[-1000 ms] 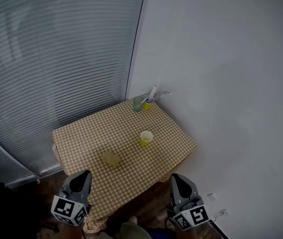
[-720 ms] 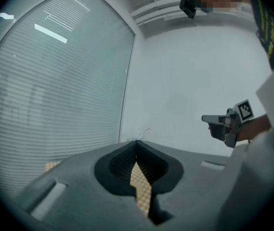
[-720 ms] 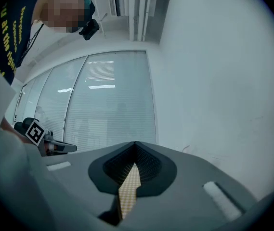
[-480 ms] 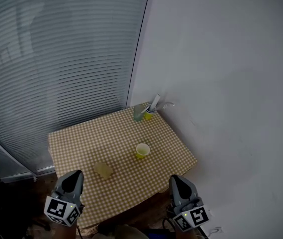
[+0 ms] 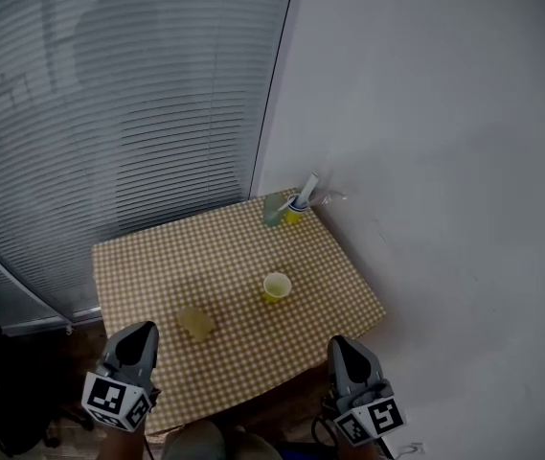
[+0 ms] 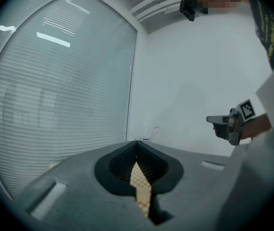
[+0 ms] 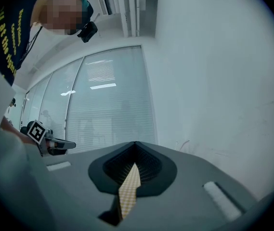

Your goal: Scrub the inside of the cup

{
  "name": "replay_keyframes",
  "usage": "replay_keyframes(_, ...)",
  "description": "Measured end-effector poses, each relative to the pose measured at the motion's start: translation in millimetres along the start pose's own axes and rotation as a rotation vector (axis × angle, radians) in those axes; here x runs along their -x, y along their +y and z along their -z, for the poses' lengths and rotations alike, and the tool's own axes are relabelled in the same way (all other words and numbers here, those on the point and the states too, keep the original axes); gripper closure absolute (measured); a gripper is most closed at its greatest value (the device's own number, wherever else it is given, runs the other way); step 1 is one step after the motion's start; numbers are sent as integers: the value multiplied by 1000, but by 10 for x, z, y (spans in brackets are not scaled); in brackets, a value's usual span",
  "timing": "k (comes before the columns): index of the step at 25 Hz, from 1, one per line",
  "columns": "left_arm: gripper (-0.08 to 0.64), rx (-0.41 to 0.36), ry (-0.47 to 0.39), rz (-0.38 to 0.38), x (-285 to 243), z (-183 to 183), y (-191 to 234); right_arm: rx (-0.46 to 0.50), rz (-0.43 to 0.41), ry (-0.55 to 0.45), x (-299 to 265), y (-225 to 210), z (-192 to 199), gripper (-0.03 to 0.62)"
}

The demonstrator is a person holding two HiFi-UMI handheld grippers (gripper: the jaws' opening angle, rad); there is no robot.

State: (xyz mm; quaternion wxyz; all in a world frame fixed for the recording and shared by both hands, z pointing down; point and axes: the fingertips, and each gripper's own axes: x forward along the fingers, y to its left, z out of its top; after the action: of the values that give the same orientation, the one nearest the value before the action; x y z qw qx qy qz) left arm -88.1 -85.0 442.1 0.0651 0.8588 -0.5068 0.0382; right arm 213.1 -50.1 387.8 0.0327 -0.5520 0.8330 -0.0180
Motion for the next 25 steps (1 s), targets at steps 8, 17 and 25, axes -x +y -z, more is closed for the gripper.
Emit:
replay_keyframes(8, 558, -16, 11, 67, -233, 15, 13, -18, 35, -2, -122, 7, 88, 586)
replay_keyframes(17, 558, -35, 4, 147, -634, 29, 176, 8, 102, -17, -367, -64, 31, 586)
replay_keyframes(25, 558, -15, 23, 183, -850, 104, 323, -3, 98, 21, -657, -6, 124, 586)
